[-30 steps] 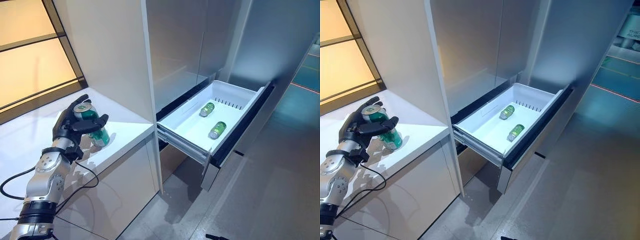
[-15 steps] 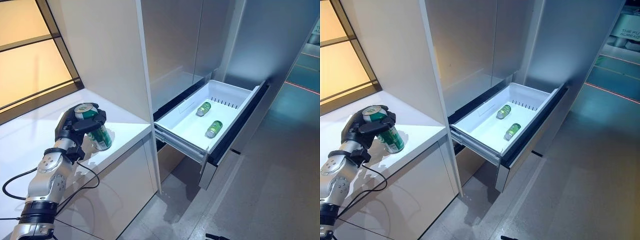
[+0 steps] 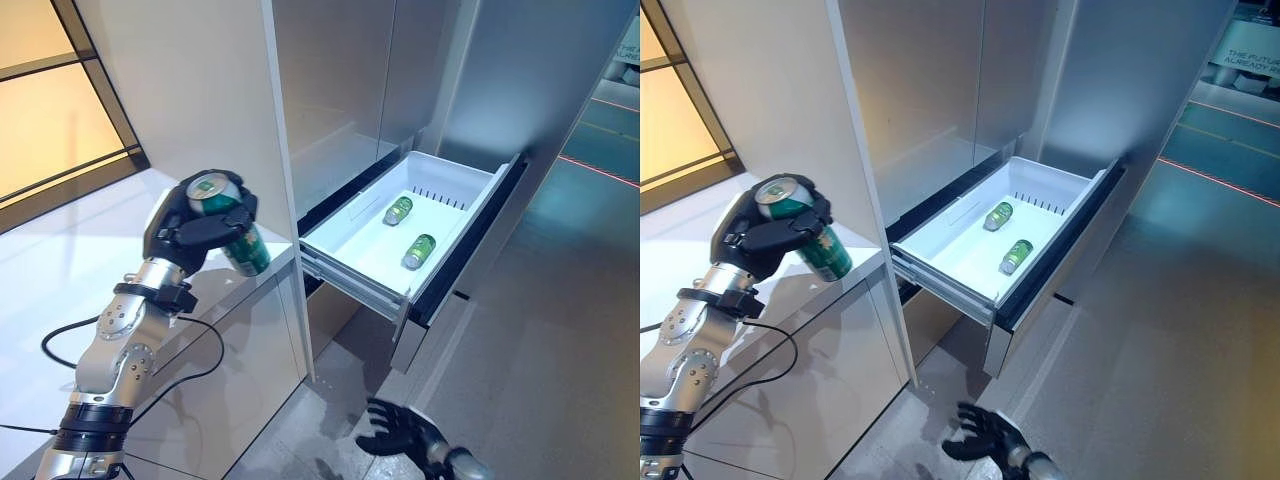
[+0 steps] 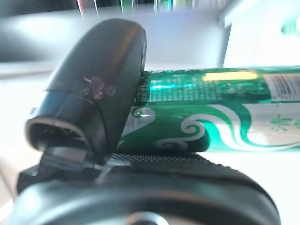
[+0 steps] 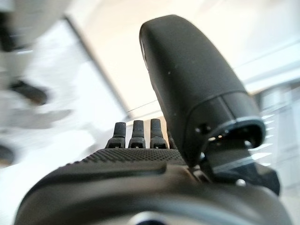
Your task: Put drinks into fridge and close the fridge
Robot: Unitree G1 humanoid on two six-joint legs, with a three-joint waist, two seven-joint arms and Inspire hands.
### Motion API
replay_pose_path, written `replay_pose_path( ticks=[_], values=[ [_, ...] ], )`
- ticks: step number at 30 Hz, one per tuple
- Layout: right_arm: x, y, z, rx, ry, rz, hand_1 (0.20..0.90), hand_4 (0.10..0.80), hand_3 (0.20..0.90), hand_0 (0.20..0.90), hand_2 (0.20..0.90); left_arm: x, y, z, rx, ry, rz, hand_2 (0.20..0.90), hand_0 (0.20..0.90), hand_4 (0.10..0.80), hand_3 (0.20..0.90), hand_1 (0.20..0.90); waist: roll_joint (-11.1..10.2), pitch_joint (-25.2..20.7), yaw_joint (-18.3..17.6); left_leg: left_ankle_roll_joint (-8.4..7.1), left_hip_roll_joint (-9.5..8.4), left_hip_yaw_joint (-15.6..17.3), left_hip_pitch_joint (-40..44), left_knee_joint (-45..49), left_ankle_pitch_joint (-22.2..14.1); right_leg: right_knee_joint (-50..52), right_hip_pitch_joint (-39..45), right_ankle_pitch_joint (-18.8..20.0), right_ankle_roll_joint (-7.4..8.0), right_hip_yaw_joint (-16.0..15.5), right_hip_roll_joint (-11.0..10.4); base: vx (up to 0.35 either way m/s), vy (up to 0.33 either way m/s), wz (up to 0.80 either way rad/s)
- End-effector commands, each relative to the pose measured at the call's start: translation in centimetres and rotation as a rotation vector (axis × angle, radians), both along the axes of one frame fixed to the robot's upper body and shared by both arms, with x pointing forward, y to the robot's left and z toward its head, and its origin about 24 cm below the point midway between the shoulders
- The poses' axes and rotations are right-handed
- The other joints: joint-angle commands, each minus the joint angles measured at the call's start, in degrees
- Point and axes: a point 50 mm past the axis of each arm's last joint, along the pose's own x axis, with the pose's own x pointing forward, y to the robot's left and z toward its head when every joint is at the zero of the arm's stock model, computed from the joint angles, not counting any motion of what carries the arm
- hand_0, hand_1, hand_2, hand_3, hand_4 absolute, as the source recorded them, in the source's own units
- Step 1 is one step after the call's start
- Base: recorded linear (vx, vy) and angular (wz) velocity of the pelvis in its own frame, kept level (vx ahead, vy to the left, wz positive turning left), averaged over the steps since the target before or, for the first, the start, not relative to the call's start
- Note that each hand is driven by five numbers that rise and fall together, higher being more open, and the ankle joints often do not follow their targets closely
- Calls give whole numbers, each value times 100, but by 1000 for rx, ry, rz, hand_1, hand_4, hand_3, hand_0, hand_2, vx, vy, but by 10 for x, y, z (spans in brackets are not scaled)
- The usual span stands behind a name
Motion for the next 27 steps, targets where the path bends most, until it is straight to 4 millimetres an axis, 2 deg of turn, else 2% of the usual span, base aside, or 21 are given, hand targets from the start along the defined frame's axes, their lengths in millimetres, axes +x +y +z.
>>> replay_pose_path(
  ticks=[1, 2, 3, 8, 12, 20, 27],
  values=[
    [38, 18, 51, 121, -244, 142, 900, 800, 900, 900, 900, -12, -23, 90, -23, -494, -184, 300, 300, 100, 200, 300, 48, -114, -56, 82, -173, 209, 232, 71, -547, 398, -136, -329, 266, 175, 53, -35, -15, 0],
    [50, 21, 78, 162, -335, 181, 900, 800, 900, 900, 900, -14, -29, 83, 0, -484, -233, 300, 300, 100, 200, 300, 38, -89, -58, 83, -169, 212, 230, 66, -528, 391, -139, -303, 268, 187, 58, -37, -8, 0],
    [58, 21, 96, 194, -394, 198, 900, 800, 900, 900, 900, -16, -32, 76, 10, -475, -262, 300, 300, 100, 200, 300, 37, -70, -56, 85, -168, 216, 230, 65, -517, 392, -145, -287, 268, 199, 61, -45, -5, 0],
    [79, 21, 166, 324, -639, 232, 900, 800, 900, 900, 900, -19, -42, 56, 29, -430, -356, 300, 300, 100, 200, 300, 45, -37, -41, 100, -177, 239, 202, 57, -485, 352, -168, -221, 266, 248, 68, -33, 8, -4],
    [83, 33, 200, 403, -722, 303, 900, 800, 900, 900, 900, -18, -53, 47, 25, -383, -425, 300, 300, 100, 200, 300, 53, -41, -34, 104, -177, 266, 176, 70, -470, 336, -190, -195, 267, 252, 57, -15, 4, -4],
    [81, 49, 226, 562, -721, 366, 900, 800, 900, 900, 900, -20, -81, 34, 82, -309, -555, 300, 300, 100, 200, 300, 6, -65, -23, 109, -177, 277, 166, 61, -451, 279, -174, -141, 267, 244, 55, 0, 0, 0],
    [71, 70, 233, 718, -630, 493, 900, 800, 900, 900, 900, -18, -91, 32, 76, -279, -572, 300, 300, 100, 200, 300, -31, -80, -3, 103, -178, 279, 152, 69, -439, 257, -168, -119, 265, 233, 68, 0, 0, 0]
  ],
)
